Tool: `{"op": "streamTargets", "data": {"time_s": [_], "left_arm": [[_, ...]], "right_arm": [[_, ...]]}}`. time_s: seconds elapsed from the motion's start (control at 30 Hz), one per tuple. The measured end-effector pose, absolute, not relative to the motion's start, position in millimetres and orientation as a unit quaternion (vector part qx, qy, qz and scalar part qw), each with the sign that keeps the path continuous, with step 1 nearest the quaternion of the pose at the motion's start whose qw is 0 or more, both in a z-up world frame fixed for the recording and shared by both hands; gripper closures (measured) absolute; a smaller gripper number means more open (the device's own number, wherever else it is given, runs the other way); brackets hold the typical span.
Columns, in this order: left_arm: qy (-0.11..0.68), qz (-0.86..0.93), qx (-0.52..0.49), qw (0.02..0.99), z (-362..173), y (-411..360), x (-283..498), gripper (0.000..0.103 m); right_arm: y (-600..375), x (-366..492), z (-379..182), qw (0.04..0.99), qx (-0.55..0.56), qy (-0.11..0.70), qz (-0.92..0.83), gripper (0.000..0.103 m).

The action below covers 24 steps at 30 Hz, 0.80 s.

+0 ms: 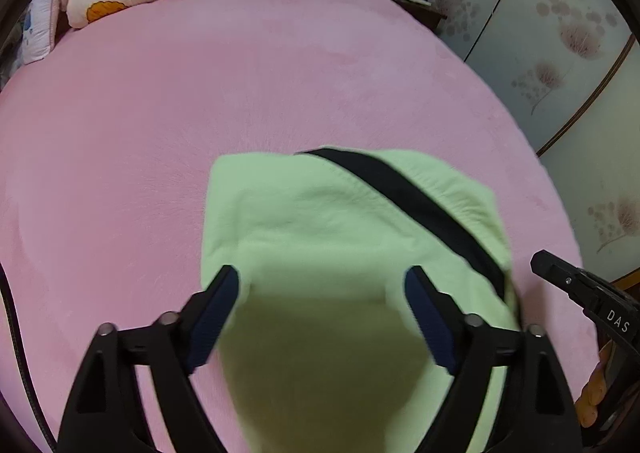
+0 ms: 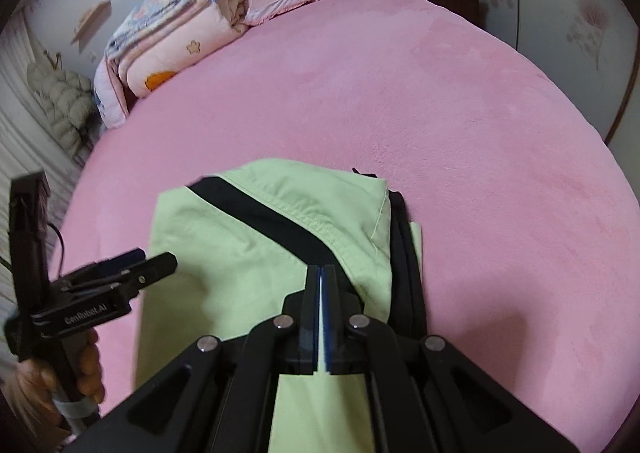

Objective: Fold large clothes

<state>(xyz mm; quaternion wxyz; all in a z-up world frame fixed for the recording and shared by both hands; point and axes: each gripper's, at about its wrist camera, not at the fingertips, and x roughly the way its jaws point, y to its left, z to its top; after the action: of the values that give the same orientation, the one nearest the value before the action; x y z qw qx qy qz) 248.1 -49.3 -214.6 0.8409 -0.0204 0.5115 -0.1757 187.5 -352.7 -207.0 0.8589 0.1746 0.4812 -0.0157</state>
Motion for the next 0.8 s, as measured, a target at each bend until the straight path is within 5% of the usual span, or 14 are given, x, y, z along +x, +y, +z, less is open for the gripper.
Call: {"op": "streamTargets", "data": {"time_s": [0.1, 0.27, 0.5, 0.6, 0.73, 0.8], "left_arm": [[0.504, -0.17, -0.024, 0.846, -188.8, -56.3, 243.3, 0.012], [0.49, -0.155, -0.013, 0.857, -149.8, -46.8, 215.3, 0.007], [0.477, -0.182, -0.034, 0.859, -110.2, -18.1, 187.0, 0.004], [0.483, -0.174, -0.027, 0.858, -114.2, -16.1, 178.1, 0.004], [0.513, -0.189, -0.039, 0.837, -141.6, -15.3, 175.5, 0.004], [0.525, -0.187, -0.045, 0.829, -162.0, -17.8, 180.0, 0.004]], "right_arm": [[-355.5, 175.1, -185.8, 0.856, 0.195, 0.479, -0.012, 0.095], [-346.7, 153.0, -141.0, 0.869, 0.17, 0.465, -0.009, 0.056], [-342.3, 127.3, -101.6, 0.878, 0.104, 0.467, -0.002, 0.044], [-342.8, 115.5, -97.7, 0.886, 0.094, 0.454, 0.026, 0.033], [-345.2, 108.1, -115.7, 0.888, 0.069, 0.454, 0.025, 0.003], [-347.4, 111.4, -134.8, 0.871, 0.062, 0.486, 0.035, 0.002]]}}
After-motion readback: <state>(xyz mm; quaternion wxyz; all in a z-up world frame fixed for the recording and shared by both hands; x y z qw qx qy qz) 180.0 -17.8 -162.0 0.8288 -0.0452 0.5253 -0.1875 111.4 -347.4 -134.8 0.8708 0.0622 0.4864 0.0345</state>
